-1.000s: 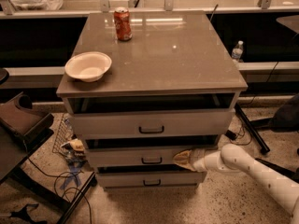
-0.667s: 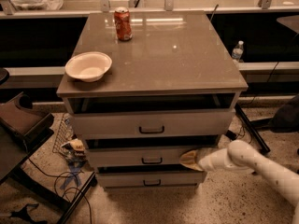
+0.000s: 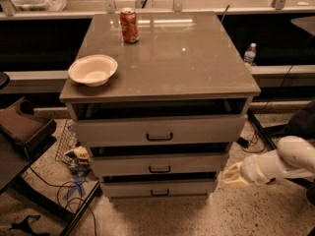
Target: Close middle drawer
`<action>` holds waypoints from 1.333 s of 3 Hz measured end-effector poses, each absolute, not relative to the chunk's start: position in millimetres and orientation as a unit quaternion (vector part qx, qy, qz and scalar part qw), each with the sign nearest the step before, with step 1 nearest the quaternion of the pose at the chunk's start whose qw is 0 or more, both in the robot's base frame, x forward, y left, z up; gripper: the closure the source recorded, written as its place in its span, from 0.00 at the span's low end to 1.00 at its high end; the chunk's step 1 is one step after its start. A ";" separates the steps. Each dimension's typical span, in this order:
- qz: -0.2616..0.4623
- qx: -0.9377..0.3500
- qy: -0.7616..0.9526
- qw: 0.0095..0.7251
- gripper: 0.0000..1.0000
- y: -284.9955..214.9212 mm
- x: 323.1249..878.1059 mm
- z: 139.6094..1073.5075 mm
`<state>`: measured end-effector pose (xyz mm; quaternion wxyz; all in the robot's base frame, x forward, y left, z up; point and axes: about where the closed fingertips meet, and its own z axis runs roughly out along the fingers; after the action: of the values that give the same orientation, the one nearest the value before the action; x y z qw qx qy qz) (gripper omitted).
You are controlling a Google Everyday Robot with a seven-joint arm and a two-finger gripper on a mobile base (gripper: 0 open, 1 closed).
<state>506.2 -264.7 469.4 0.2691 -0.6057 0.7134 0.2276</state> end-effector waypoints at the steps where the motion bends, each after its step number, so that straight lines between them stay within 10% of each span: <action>1: 0.196 -0.590 0.745 0.244 1.00 -302.2 464.7 530.0; 4: 0.010 -0.573 0.754 0.321 1.00 -338.3 388.8 699.4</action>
Offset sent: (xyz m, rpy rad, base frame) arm -0.1318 -0.1168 0.2324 -0.2098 -0.3339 -0.4077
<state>388.8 -338.3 699.4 0.3207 -0.5730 0.7542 0.0103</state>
